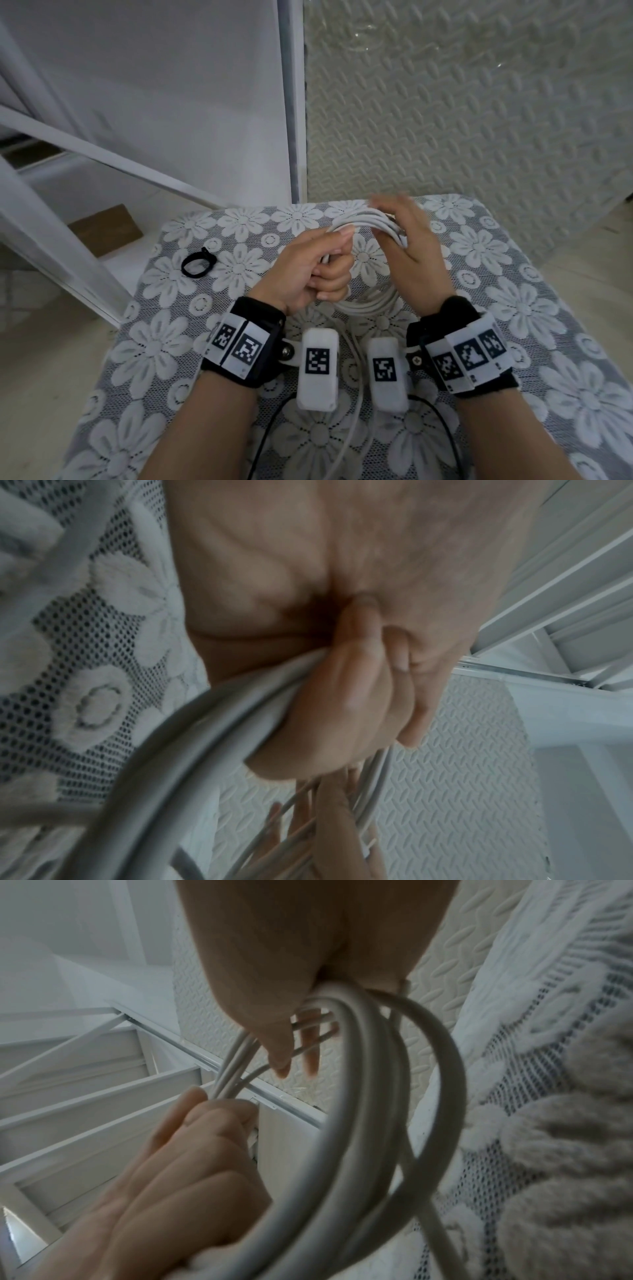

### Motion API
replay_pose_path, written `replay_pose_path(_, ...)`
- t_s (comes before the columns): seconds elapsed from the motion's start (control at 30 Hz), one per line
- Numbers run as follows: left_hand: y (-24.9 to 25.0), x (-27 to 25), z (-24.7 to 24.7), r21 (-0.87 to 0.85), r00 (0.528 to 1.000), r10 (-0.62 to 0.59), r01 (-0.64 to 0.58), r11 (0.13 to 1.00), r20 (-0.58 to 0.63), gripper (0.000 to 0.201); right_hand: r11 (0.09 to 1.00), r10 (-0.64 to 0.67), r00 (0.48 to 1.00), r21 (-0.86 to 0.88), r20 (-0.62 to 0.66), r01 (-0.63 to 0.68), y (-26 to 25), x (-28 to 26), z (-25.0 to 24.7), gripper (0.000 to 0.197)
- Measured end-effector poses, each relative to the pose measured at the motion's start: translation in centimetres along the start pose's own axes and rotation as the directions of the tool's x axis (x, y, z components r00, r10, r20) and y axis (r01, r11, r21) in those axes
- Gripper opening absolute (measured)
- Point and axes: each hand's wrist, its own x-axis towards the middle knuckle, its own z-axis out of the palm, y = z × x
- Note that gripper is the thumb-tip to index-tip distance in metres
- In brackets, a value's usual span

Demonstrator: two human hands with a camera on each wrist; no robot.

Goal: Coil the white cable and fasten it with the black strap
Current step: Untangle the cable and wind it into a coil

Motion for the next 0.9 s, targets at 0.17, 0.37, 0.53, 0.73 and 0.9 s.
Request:
replay_pose_path(0.17, 0.0, 0.2, -0.1, 0.092, 0.996, 0.069, -0.063, 0.994, -0.062, 0.035, 0.98, 0.096, 0.995, 0.169, 0.034, -0.1, -0.1, 0.0, 0.0, 0.012)
replay_pose_path(0.37, 0.0, 0.3, -0.2, 0.052, 0.964, 0.233, -0.228, 0.972, -0.126, 0.031, 0.895, 0.249, 0.966, 0.398, -0.065, -0.204, -0.1, 0.1, -0.2, 0.018)
replay_pose_path(0.53, -0.2, 0.4, -1.0, 0.122, 0.98, 0.072, -0.05, 0.991, -0.184, 0.057, 0.589, 0.448, 0.883, 0.789, -0.142, -0.172, 0.0, 0.4, -0.4, 0.021)
replay_pose_path(0.73, -0.5, -0.2, -0.9, 0.457, 0.956, -0.292, 0.246, 0.855, 0.032, 0.027, 0.39, 0.583, 0.797, 0.915, -0.158, -0.103, 1.0, 0.8, -1.3, 0.021)
replay_pose_path(0.9, 0.1, -0.6, -1.3, 0.554, 0.985, -0.144, 0.173, 0.814, -0.097, 0.013, 0.325, 0.587, 0.804, 0.938, -0.097, -0.124, 1.4, 0.8, -1.5, 0.02)
